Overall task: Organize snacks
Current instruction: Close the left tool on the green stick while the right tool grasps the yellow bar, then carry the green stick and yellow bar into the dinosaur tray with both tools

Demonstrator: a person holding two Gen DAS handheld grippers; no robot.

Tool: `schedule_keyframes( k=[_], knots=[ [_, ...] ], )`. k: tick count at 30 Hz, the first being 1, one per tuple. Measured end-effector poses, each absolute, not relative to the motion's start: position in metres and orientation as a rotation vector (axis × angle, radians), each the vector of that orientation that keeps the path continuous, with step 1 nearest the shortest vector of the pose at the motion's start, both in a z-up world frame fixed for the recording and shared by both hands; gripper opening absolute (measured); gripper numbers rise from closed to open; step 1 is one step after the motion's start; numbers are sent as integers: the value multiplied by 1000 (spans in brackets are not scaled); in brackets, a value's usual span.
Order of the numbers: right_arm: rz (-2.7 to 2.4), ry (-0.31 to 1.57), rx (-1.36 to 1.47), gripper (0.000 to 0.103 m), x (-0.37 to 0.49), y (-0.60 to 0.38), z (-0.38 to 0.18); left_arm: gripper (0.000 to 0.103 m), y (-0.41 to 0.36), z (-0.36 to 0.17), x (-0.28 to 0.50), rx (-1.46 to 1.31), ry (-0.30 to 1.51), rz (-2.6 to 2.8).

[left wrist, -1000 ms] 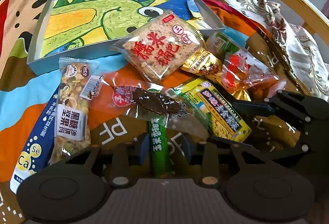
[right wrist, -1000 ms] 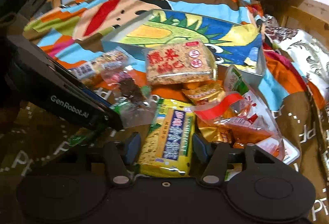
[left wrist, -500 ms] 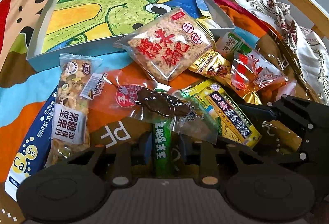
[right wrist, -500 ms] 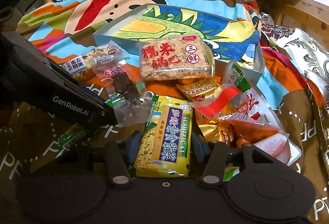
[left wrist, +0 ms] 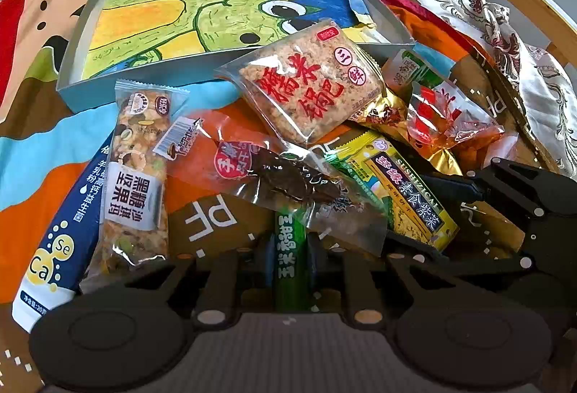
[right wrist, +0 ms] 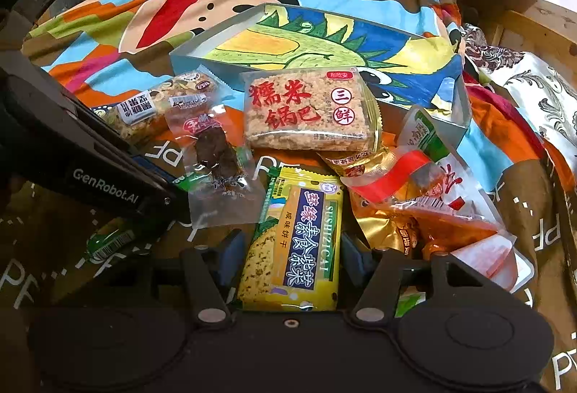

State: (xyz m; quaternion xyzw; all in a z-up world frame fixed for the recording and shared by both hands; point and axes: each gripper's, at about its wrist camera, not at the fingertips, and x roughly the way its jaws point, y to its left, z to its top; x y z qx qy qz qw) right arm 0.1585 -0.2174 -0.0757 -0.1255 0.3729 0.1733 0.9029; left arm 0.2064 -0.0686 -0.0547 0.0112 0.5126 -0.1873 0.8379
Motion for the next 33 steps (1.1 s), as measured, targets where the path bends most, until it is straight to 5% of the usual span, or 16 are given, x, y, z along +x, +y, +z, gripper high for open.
schedule_keyframes(
  k=[3,23,33],
  knots=[
    [354,768,-256,53,159,-219,-75,20,-71,-55,204,49,1073,-393],
    [365,588,-463,52,109,-218,-44,19,-66,-29,152,-37,1221,-321],
    [334,475,-449,52,103,-222,-29,19,-73,16,131,-14,1113,-350]
  ],
)
